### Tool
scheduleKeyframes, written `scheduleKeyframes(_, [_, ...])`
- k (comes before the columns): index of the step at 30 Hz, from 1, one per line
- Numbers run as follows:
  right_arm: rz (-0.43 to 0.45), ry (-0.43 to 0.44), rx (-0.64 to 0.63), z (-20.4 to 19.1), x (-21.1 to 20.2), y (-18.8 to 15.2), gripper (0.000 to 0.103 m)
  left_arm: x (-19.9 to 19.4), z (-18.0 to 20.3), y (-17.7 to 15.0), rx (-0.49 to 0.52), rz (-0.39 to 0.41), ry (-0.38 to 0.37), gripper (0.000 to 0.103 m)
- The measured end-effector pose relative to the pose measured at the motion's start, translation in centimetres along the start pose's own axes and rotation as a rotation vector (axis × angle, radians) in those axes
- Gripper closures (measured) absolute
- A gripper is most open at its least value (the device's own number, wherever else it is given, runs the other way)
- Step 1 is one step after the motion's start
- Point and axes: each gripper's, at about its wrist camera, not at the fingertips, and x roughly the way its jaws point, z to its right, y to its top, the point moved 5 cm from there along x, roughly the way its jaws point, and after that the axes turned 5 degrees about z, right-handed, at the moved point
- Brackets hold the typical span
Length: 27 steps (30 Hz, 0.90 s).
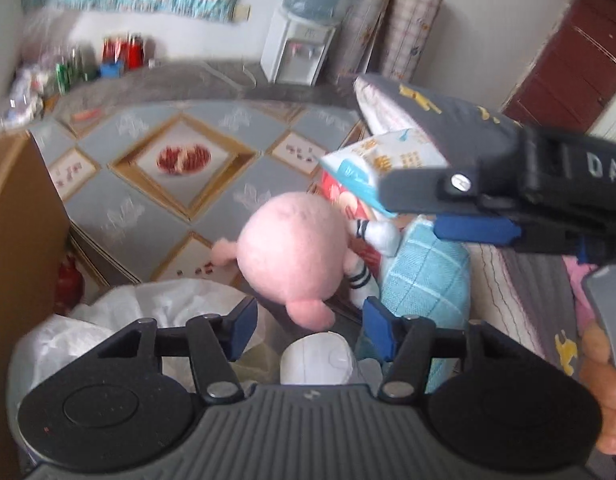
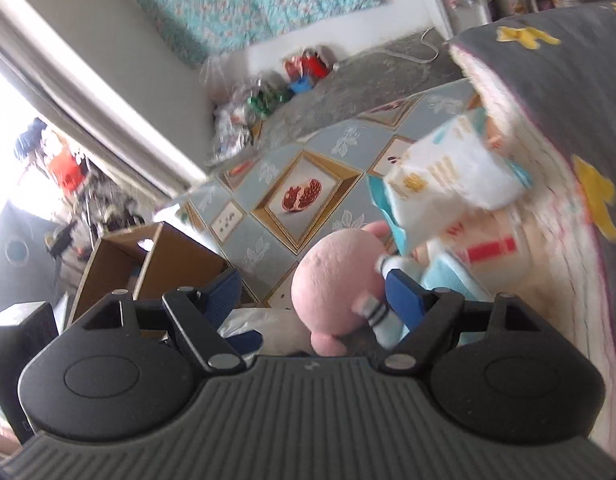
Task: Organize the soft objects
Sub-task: 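Grasp the pink plush bunny by its head with the right gripper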
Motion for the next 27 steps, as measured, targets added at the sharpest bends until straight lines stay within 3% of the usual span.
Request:
scheduleKeyframes(7, [-0.138, -0.112, -0.092, -0.5, 7.5, 2.5, 0.024, 2.8, -0.8, 0.2, -0.054, -0.074, 0.009, 0.045])
scheduleKeyframes(17, [-0.28, -0.147, -0.053, 0.7, 13.4, 1.9, 0.023, 5.1, -1.8, 1.1, -0.122, -0.106, -0.002, 0.046])
scheduleKeyframes(22, [-0.254, -0.121, -0.017, 0.8, 12.5, 1.8, 0.032, 5.2, -1.9, 1.3, -0.143, -0.101, 0.001, 0.046])
scheduleKeyframes(27, [-0.188, -0.096, -0.006, -0.1, 9.5, 2.3, 0.032, 2.9, -1.4, 1.9, -0.151, -0.052, -0.028, 0.046])
